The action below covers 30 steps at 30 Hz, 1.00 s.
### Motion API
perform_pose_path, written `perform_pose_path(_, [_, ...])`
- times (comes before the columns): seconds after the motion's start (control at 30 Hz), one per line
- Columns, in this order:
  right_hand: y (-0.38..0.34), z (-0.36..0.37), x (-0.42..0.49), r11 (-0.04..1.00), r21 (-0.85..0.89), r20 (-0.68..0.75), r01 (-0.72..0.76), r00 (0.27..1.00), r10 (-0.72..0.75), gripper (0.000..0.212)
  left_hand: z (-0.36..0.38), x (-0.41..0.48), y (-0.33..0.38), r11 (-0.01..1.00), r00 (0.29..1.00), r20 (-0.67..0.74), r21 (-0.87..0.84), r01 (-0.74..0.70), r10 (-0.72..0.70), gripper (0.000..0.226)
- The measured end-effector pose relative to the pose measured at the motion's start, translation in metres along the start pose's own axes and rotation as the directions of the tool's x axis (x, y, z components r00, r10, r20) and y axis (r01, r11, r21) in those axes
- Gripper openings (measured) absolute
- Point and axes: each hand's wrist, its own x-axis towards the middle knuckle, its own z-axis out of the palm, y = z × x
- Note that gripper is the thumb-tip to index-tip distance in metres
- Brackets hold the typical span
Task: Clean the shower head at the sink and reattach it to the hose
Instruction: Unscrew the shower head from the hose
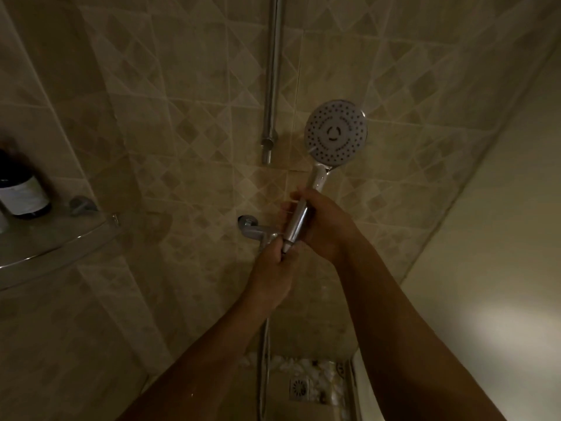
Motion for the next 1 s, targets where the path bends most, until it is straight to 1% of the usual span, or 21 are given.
perform_pose_path(0.07, [0.007,0.003,0.001,0.999,-0.025,-0.017,0.032,0.999,-0.032,0.015,0.000,0.001,-0.005,0.980,0.992,-0.121,0.200,-0.006,0.031,0.017])
perform_pose_path(0.17, [0.014,0.007,0.000,0.997,-0.033,-0.073,0.069,0.995,-0.071,0.012,0.000,0.000,-0.009,0.908,0.978,-0.193,0.418,0.011,0.077,0.028])
perform_pose_path(0.23, [0.014,0.010,0.001,0.998,0.008,-0.110,0.066,0.992,-0.064,0.012,0.002,-0.001,-0.012,0.877,0.974,-0.188,0.479,-0.024,0.129,0.033])
perform_pose_path(0.27, [0.014,0.011,0.002,0.997,0.039,-0.130,0.062,0.990,-0.056,0.012,0.003,-0.001,-0.012,0.886,0.974,-0.170,0.461,-0.054,0.148,0.031])
perform_pose_path(0.33, [0.013,0.009,0.003,0.990,0.130,-0.148,0.056,0.988,-0.037,0.014,0.003,-0.002,-0.009,0.929,0.980,-0.109,0.351,-0.117,0.165,0.020])
perform_pose_path(0.37, [0.012,0.007,0.004,0.985,0.165,-0.142,0.054,0.989,-0.031,0.016,0.004,-0.001,-0.007,0.957,0.987,-0.061,0.262,-0.128,0.149,0.013])
perform_pose_path(0.43, [0.009,0.001,0.003,0.978,0.200,-0.092,0.050,0.995,-0.032,0.025,0.005,0.002,-0.003,0.998,0.993,0.100,-0.004,-0.070,0.070,0.006])
perform_pose_path(0.47, [0.007,-0.003,0.001,0.976,0.215,-0.037,0.040,0.999,-0.032,0.029,0.003,0.002,-0.001,0.988,0.977,0.212,-0.151,0.017,0.015,0.007])
perform_pose_path(0.5, [0.004,-0.006,0.000,0.973,0.230,0.037,0.023,0.999,-0.032,0.033,0.001,0.002,0.002,0.951,0.941,0.337,-0.277,0.138,-0.038,0.014])
perform_pose_path(0.53, [0.001,-0.009,-0.002,0.970,0.244,0.120,0.003,0.992,-0.034,0.034,-0.002,0.003,0.004,0.895,0.887,0.455,-0.361,0.261,-0.075,0.023])
perform_pose_path(0.57, [-0.002,-0.010,-0.003,0.966,0.257,0.202,-0.017,0.979,-0.037,0.035,-0.005,0.003,0.005,0.845,0.835,0.543,-0.405,0.351,-0.087,0.029])
perform_pose_path(0.6, [-0.004,-0.011,-0.004,0.964,0.265,0.267,-0.034,0.963,-0.039,0.035,-0.007,0.004,0.005,0.812,0.797,0.599,-0.427,0.398,-0.076,0.033])
perform_pose_path(0.63, [-0.006,-0.011,-0.005,0.964,0.261,0.304,-0.043,0.952,-0.040,0.035,-0.008,0.003,0.005,0.793,0.777,0.627,-0.446,0.416,-0.055,0.034])
perform_pose_path(0.67, [-0.008,-0.010,-0.005,0.970,0.240,0.304,-0.038,0.952,-0.038,0.033,-0.007,0.003,0.004,0.785,0.778,0.627,-0.461,0.414,-0.042,0.034])
perform_pose_path(0.7, [-0.008,-0.010,-0.004,0.979,0.200,0.270,-0.025,0.962,-0.031,0.030,-0.005,0.002,0.004,0.792,0.802,0.596,-0.469,0.391,-0.043,0.031])
perform_pose_path(0.77, [-0.008,-0.008,-0.003,0.994,0.109,0.142,0.004,0.990,-0.019,0.024,-0.001,0.002,0.002,0.859,0.892,0.448,-0.437,0.269,-0.052,0.024])
perform_pose_path(0.83, [-0.006,-0.007,0.000,0.998,0.051,0.010,0.032,0.999,-0.033,0.022,0.003,0.003,-0.001,0.954,0.970,0.242,-0.286,0.084,-0.012,0.022])
perform_pose_path(0.87, [-0.004,-0.006,0.000,0.998,0.034,-0.031,0.051,0.998,-0.050,0.022,0.004,0.004,-0.002,0.984,0.990,0.144,-0.177,0.014,0.012,0.022])
perform_pose_path(0.9, [-0.002,-0.004,0.001,0.997,0.022,-0.046,0.068,0.997,-0.066,0.021,0.005,0.004,-0.003,0.997,0.998,0.052,-0.069,-0.021,0.024,0.021])
perform_pose_path(0.97, [0.004,0.000,0.002,0.997,-0.014,-0.051,0.079,0.996,-0.080,0.013,0.006,0.003,-0.005,0.995,0.995,-0.088,0.087,-0.041,0.049,0.016])
perform_pose_path(1.0, [0.006,0.002,0.002,0.996,-0.038,-0.066,0.075,0.995,-0.078,0.011,0.006,0.002,-0.007,0.988,0.990,-0.125,0.147,-0.044,0.063,0.015])
